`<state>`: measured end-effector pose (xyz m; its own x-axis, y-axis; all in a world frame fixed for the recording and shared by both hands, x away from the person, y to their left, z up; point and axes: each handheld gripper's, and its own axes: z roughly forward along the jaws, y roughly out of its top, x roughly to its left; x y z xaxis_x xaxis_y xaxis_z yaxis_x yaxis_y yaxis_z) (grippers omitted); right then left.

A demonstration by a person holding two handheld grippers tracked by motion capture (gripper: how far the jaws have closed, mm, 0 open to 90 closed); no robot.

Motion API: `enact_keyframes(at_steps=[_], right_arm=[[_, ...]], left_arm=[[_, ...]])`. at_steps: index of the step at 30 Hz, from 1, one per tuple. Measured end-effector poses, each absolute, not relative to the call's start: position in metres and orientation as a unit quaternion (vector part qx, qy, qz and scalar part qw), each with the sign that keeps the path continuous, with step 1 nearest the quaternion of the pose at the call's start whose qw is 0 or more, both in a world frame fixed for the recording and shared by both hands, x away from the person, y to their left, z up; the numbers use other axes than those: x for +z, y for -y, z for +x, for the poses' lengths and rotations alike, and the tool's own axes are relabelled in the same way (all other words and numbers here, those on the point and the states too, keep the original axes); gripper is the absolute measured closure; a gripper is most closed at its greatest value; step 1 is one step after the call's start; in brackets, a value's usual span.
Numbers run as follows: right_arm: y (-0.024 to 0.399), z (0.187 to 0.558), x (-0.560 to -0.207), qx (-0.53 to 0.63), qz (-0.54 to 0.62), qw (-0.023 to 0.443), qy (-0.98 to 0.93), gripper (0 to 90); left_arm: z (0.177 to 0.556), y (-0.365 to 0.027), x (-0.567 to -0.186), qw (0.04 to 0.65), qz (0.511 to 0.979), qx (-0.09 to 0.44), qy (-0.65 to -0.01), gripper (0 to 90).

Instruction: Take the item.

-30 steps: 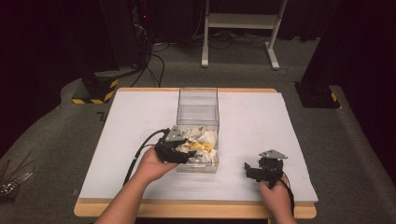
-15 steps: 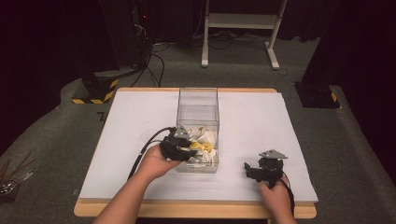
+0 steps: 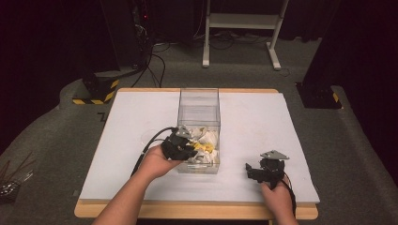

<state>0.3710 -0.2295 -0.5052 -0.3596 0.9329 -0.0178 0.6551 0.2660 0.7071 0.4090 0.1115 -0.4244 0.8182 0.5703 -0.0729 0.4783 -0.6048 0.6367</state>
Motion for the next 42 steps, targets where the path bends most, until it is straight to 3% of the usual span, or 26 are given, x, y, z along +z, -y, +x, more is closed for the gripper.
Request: enact_keyframes(at_steps=[4, 17, 31, 42], right_arm=[[0.23, 0.371, -0.505, 0.311, 0.52, 0.223, -0.764, 9.8], [0.23, 0.371, -0.505, 0.311, 0.52, 0.223, -0.764, 9.8], [0.23, 0.371, -0.505, 0.311, 0.52, 0.222, -0.764, 9.8], [0.23, 0.371, -0.505, 0.311, 0.52, 0.223, -0.764, 9.8]], left_arm=[[0.411, -0.11, -0.425, 0.321, 0.899, 0.066, -0.289, 74.2], [0.414, -0.109, -0.423, 0.313, 0.903, 0.065, -0.287, 60.7], [0.414, -0.107, -0.425, 0.293, 0.91, 0.049, -0.288, 83.4], [0.405, -0.118, -0.421, 0.356, 0.885, 0.057, -0.296, 86.8]])
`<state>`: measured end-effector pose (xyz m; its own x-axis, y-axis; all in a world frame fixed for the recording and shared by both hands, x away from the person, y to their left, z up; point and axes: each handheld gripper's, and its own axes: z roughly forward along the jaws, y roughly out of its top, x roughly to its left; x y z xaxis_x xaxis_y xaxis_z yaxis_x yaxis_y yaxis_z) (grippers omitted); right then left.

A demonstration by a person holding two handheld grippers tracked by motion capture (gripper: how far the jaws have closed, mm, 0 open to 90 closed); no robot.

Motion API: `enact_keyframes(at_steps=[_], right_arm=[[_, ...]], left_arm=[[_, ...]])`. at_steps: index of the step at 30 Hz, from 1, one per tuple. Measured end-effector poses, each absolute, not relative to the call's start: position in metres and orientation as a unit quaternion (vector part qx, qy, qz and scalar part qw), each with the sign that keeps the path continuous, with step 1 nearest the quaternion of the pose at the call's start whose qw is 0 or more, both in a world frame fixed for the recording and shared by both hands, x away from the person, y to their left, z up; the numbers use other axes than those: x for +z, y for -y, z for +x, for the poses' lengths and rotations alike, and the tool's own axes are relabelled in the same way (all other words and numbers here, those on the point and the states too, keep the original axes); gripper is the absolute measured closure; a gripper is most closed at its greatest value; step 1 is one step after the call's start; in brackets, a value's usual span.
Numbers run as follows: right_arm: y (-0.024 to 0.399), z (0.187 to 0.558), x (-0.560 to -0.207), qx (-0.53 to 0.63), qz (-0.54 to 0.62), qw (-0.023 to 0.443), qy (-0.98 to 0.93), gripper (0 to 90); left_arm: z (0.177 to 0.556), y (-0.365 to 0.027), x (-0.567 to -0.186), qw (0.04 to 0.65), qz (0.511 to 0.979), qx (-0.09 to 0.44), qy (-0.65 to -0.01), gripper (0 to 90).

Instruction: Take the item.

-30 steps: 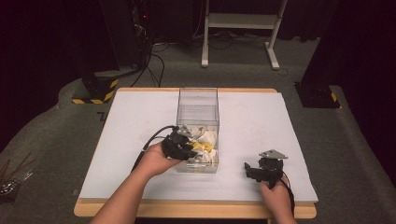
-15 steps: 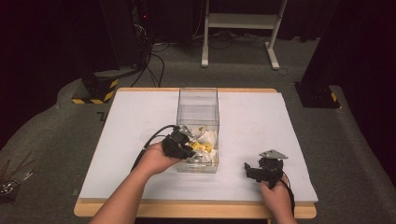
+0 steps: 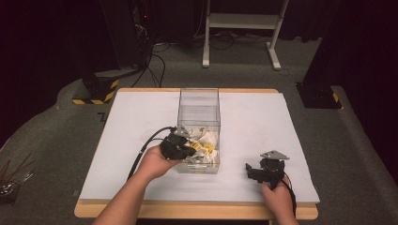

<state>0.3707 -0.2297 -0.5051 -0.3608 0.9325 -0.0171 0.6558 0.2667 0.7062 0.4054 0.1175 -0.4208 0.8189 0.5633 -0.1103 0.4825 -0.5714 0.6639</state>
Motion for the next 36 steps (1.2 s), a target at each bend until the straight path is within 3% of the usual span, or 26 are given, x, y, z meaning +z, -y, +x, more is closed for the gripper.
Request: enact_keyframes(at_steps=[36], right_arm=[[0.23, 0.371, -0.505, 0.311, 0.52, 0.223, -0.764, 9.8]], left_arm=[[0.386, -0.154, -0.42, 0.486, 0.807, 0.106, -0.317, 87.5]])
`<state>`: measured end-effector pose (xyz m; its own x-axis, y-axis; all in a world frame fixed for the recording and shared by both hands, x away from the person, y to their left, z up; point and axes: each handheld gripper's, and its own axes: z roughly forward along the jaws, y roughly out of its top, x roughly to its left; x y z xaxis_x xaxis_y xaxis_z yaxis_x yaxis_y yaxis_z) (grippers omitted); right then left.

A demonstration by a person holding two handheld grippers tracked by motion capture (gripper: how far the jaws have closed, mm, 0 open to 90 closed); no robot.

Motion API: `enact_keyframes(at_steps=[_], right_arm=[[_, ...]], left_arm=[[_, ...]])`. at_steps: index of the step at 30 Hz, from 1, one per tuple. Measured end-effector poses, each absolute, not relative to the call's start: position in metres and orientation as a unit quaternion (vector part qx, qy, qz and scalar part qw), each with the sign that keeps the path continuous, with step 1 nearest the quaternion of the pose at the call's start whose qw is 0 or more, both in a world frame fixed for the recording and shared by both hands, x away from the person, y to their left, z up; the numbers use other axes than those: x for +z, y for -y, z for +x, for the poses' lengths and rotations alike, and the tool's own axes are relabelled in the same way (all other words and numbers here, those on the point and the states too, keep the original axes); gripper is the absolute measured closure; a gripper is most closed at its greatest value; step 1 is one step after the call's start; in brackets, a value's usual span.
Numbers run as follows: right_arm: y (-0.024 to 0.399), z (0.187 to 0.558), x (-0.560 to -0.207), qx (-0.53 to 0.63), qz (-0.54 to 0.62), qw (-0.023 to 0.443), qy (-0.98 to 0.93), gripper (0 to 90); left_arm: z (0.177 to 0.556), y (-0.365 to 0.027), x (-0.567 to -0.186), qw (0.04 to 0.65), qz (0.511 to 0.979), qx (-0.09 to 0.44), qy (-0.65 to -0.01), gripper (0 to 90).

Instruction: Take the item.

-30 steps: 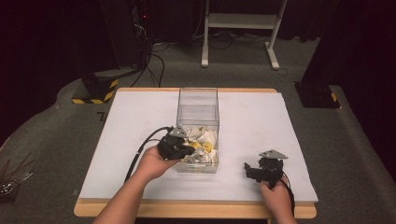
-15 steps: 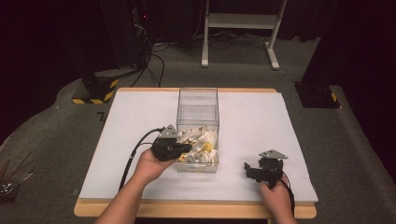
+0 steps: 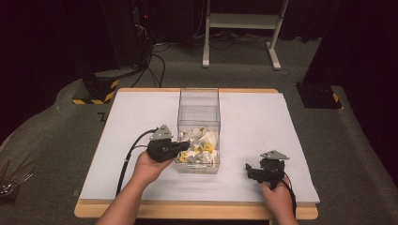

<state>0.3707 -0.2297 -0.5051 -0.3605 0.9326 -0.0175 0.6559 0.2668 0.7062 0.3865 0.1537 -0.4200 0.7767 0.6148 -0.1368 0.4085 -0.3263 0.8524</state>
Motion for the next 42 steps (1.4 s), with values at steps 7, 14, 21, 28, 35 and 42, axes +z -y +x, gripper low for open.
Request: enact_keyframes(at_steps=[7, 14, 21, 28, 35, 42], right_arm=[[0.23, 0.371, -0.505, 0.311, 0.52, 0.223, -0.764, 9.8], [0.23, 0.371, -0.505, 0.311, 0.52, 0.223, -0.764, 9.8], [0.23, 0.371, -0.505, 0.311, 0.52, 0.223, -0.764, 9.8], [0.23, 0.371, -0.505, 0.311, 0.52, 0.223, -0.764, 9.8], [0.23, 0.371, -0.505, 0.311, 0.52, 0.222, -0.764, 9.9], [0.23, 0.371, -0.505, 0.311, 0.52, 0.222, -0.764, 9.8]], left_arm=[[0.385, -0.156, -0.42, 0.499, 0.798, 0.11, -0.318, 87.5], [0.384, -0.161, -0.418, 0.518, 0.786, 0.112, -0.317, 87.4], [0.381, -0.163, -0.417, 0.534, 0.775, 0.118, -0.317, 87.5], [0.38, -0.165, -0.415, 0.548, 0.765, 0.122, -0.316, 87.5], [0.376, -0.168, -0.41, 0.572, 0.747, 0.124, -0.316, 87.5], [0.376, -0.172, -0.41, 0.582, 0.738, 0.123, -0.319, 87.5]])
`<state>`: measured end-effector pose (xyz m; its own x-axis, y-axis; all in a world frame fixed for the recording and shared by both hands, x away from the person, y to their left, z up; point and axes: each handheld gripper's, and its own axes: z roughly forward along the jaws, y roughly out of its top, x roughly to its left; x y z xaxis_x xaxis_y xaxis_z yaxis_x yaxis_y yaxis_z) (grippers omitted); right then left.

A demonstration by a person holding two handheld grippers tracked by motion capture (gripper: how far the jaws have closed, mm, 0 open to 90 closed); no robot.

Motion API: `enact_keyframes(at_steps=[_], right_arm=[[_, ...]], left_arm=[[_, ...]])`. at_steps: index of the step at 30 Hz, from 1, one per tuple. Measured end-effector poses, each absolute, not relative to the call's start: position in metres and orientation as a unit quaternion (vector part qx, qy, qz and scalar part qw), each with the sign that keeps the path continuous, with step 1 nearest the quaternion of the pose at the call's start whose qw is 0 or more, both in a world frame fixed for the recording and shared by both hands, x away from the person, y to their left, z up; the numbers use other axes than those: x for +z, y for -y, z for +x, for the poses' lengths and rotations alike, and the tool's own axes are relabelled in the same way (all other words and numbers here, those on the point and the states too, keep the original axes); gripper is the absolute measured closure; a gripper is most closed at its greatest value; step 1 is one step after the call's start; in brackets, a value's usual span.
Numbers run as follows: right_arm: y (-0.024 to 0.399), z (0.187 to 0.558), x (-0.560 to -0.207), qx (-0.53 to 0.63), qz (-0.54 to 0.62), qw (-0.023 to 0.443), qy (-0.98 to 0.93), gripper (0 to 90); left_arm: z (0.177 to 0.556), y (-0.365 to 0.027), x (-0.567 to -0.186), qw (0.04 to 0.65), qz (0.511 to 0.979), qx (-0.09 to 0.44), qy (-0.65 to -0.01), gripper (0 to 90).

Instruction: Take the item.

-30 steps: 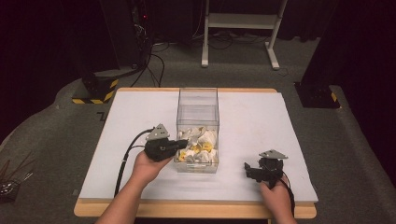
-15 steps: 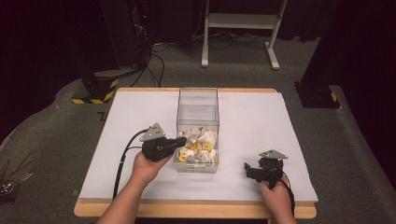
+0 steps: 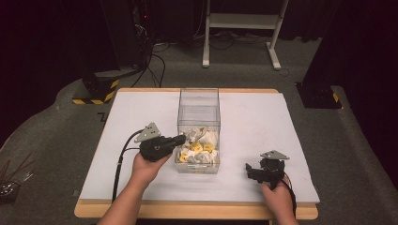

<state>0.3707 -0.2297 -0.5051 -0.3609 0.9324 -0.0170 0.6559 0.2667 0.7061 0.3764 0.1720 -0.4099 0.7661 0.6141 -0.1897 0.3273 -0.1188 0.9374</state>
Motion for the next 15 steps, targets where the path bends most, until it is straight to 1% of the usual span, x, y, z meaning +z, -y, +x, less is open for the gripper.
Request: enact_keyframes(at_steps=[15], right_arm=[[0.2297, 0.3707, -0.5051, 0.311, 0.52, 0.223, -0.764, 9.8]], left_arm=[[0.3765, -0.1793, -0.4131, 0.591, 0.727, 0.123, -0.329, 87.5]])
